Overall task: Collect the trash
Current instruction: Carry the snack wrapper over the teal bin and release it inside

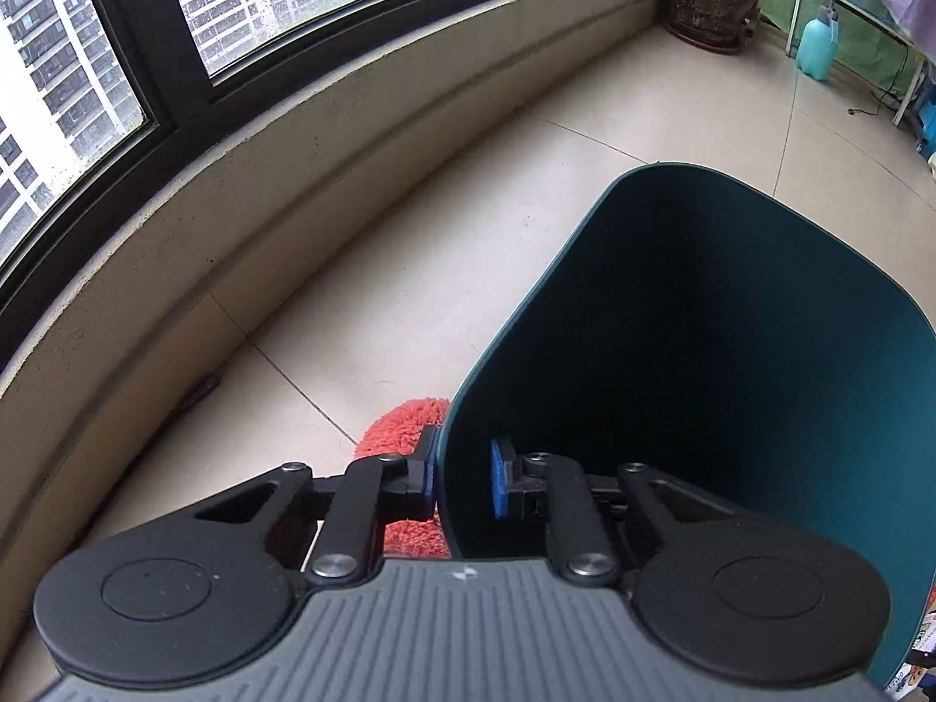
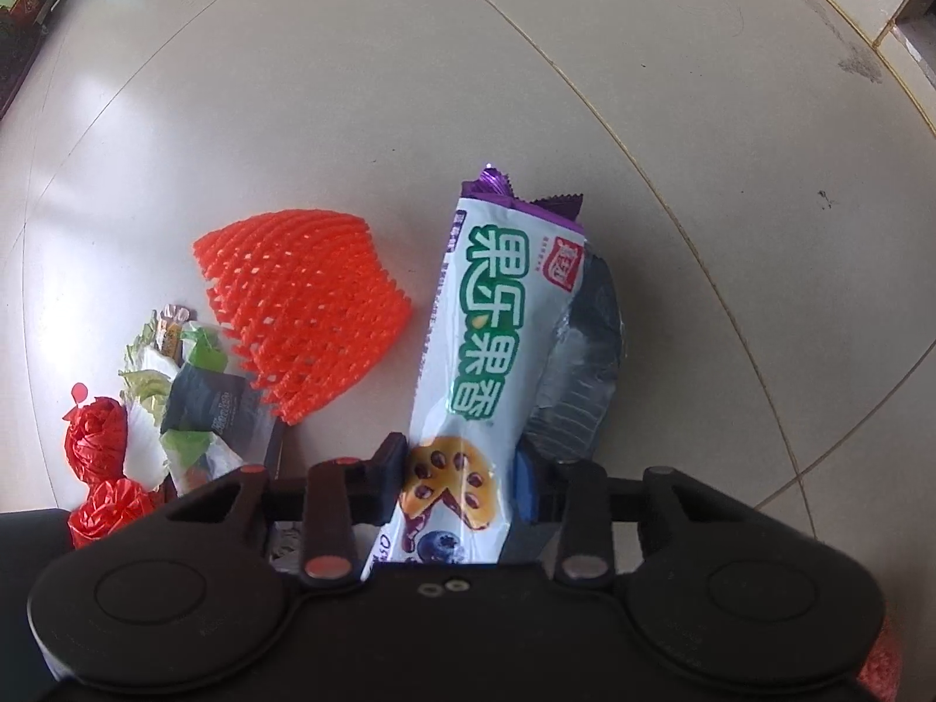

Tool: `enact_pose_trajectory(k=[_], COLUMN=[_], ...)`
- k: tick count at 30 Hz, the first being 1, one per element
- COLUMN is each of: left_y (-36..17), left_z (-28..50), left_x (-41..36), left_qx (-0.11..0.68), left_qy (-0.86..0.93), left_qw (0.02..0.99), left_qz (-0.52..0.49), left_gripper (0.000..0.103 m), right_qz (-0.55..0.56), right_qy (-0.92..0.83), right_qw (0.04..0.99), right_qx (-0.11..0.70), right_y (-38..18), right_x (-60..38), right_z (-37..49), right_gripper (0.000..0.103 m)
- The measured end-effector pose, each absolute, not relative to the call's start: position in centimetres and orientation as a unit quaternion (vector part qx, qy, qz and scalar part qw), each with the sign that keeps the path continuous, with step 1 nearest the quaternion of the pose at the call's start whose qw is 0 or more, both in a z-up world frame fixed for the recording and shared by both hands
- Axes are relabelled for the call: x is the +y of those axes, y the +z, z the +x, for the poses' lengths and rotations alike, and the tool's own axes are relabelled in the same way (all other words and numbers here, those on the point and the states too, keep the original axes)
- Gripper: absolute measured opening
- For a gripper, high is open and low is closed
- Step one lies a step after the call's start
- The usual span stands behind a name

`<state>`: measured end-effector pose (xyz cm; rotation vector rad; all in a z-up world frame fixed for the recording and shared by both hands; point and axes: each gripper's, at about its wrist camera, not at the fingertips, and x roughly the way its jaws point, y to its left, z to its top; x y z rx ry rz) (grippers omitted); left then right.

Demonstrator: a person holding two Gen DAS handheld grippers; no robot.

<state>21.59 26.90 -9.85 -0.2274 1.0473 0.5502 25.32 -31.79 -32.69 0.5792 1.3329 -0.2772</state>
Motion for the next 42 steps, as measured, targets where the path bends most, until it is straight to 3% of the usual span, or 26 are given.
enact_pose_trajectory(k=[6, 14, 23, 26, 35, 42], left_y=[-9.6, -9.2, -8.6, -8.0, -7.9, -9.0], left_z=[19.8, 17.0, 16.3, 16.0, 15.6, 15.6], left_x=[24.7, 21.3, 19.6, 19.4, 19.6, 20.6], left_qx=[0.505, 0.527, 0.584, 0.561, 0.549, 0.554], left_qy=[0.261, 0.226, 0.195, 0.199, 0.189, 0.179], left_qw=[0.818, 0.813, 0.783, 0.802, 0.81, 0.808], left_qz=[-0.09, -0.097, -0.086, -0.049, -0.075, -0.089], left_gripper=[0.009, 0.014, 0.015, 0.014, 0.014, 0.014], right_qz=[0.216, 0.137, 0.06, 0.032, -0.072, -0.121], right_qy=[-0.086, 0.036, 0.24, 0.293, 0.36, 0.364], right_qw=[0.77, 0.834, 0.842, 0.83, 0.793, 0.77], right_qx=[0.594, 0.533, 0.479, 0.474, 0.487, 0.51], right_y=[-27.1, -14.7, -3.4, -1.5, -4.2, -7.6], right_x=[-31.8, -28.1, -15.6, -10.8, 2.0, 5.4], right_z=[24.8, 25.9, 25.0, 25.0, 24.6, 26.1], right_gripper=[0.029, 0.029, 0.029, 0.029, 0.029, 0.029])
